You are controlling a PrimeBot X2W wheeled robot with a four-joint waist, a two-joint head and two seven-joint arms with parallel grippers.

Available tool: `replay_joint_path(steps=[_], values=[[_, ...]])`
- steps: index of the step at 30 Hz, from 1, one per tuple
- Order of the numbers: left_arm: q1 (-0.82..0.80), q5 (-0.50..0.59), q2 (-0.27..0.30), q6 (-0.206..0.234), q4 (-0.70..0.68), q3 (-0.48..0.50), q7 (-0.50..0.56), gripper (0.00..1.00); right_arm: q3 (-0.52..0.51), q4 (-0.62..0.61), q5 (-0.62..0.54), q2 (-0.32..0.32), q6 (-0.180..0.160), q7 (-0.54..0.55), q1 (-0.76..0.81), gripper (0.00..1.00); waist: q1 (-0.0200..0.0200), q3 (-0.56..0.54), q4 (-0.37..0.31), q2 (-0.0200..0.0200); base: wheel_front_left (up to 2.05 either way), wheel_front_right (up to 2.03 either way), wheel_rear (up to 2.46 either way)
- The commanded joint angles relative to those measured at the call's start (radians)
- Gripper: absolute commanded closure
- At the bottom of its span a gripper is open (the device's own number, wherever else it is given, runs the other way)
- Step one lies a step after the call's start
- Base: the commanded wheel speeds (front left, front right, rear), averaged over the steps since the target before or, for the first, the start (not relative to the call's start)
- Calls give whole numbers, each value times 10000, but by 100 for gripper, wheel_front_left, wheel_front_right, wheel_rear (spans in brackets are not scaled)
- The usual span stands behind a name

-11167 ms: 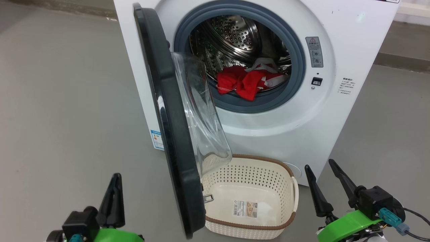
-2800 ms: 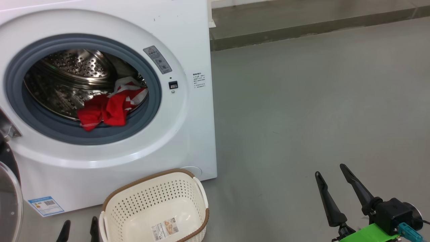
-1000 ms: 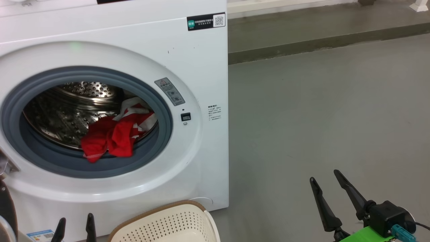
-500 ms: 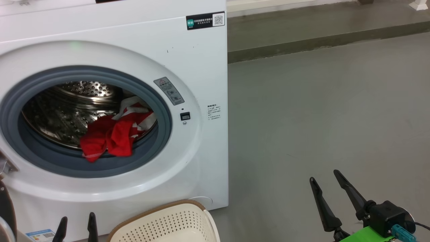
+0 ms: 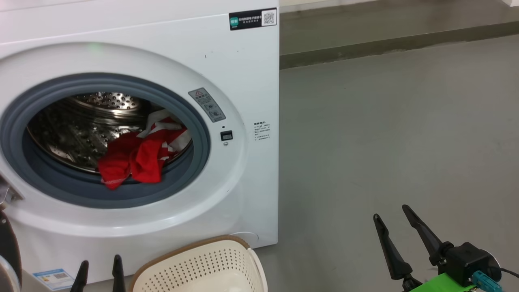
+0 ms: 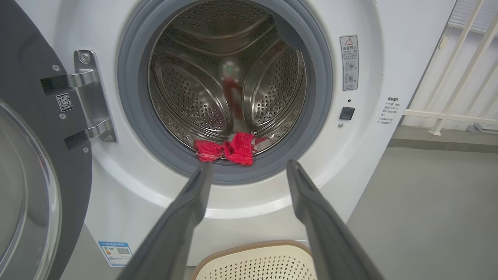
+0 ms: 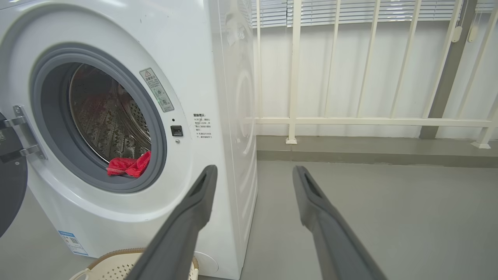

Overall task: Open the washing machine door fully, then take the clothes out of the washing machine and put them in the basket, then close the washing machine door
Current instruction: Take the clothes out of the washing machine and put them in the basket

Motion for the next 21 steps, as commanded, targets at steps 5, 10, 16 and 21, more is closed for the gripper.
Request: replay_joint_path(steps=[5, 10, 16, 21], values=[[-999, -58, 57, 34, 106, 201, -124, 0, 280, -250, -9, -176, 48, -65, -302, 0, 0, 176, 129, -1, 0, 0, 0], [-1537, -3, 57, 48, 575, 198, -124, 0, 281, -235, -38, -82, 48, -65, -460, 0, 0, 453, 209, -1, 0, 0, 0], [-2529, 69, 90, -158, 1271, 271, -124, 0, 397, -139, -3, 23, 48, -65, -742, 0, 0, 913, 320, -1, 0, 0, 0], [-3547, 133, 218, -367, 1755, 452, -124, 0, 535, -145, -35, -2, 48, -65, -1041, 0, 0, 1491, 427, -1, 0, 0, 0]])
